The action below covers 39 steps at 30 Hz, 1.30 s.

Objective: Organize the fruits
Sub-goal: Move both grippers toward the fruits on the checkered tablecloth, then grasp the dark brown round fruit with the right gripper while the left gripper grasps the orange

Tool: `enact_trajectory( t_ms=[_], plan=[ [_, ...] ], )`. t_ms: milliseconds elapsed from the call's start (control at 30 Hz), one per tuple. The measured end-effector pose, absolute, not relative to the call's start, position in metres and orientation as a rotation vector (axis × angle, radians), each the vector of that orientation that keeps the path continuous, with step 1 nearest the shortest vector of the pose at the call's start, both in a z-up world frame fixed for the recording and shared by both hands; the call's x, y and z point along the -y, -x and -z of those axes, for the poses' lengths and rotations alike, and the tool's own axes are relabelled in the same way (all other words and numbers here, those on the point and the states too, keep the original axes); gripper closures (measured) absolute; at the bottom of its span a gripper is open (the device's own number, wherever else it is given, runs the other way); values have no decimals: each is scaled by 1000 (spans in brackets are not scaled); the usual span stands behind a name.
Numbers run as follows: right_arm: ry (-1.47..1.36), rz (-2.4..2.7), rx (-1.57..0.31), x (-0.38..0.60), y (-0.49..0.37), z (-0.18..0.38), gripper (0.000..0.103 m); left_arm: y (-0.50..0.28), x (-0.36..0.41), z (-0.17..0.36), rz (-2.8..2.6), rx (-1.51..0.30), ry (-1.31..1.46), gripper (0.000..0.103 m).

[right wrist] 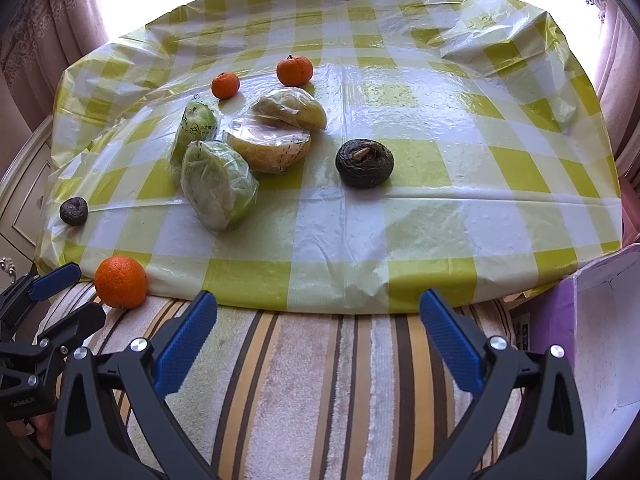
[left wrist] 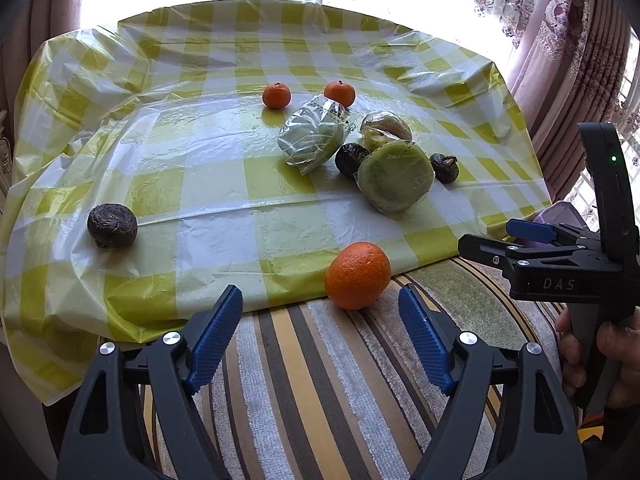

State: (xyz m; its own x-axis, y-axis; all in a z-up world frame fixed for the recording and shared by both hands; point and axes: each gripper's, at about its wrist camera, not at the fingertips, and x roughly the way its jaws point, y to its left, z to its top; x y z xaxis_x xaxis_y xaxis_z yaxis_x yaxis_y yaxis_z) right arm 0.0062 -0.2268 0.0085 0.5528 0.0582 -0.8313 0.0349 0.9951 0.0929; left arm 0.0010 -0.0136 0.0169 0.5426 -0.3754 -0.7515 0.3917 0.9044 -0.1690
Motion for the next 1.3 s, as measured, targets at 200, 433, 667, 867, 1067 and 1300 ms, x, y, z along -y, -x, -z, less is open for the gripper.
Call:
enact_trajectory(
  t_ms=[200, 433, 667, 867, 1067, 1300],
  plan=[
    [-91, -8, -954, 239, -24, -14, 1, -9, 25, -14, 486, -912, -23, 39],
    [-47, 40, -923, 254, -60, -15, 2, -20, 33, -11, 492, -942, -27, 45],
    [23, 61, -939, 252, -88, -4, 20, -24, 43, -9, 528, -951, -42, 55],
    [25, 41, -934, 250, -96, -1, 42, -24, 49, -9, 551, -957, -46, 65],
    [14, 10, -926, 248, -91, -3, 62, -23, 49, -7, 541, -979, -50, 65],
    [-16, 12, -910, 259, -69, -10, 62, -20, 48, -11, 501, -969, -42, 67]
  ],
)
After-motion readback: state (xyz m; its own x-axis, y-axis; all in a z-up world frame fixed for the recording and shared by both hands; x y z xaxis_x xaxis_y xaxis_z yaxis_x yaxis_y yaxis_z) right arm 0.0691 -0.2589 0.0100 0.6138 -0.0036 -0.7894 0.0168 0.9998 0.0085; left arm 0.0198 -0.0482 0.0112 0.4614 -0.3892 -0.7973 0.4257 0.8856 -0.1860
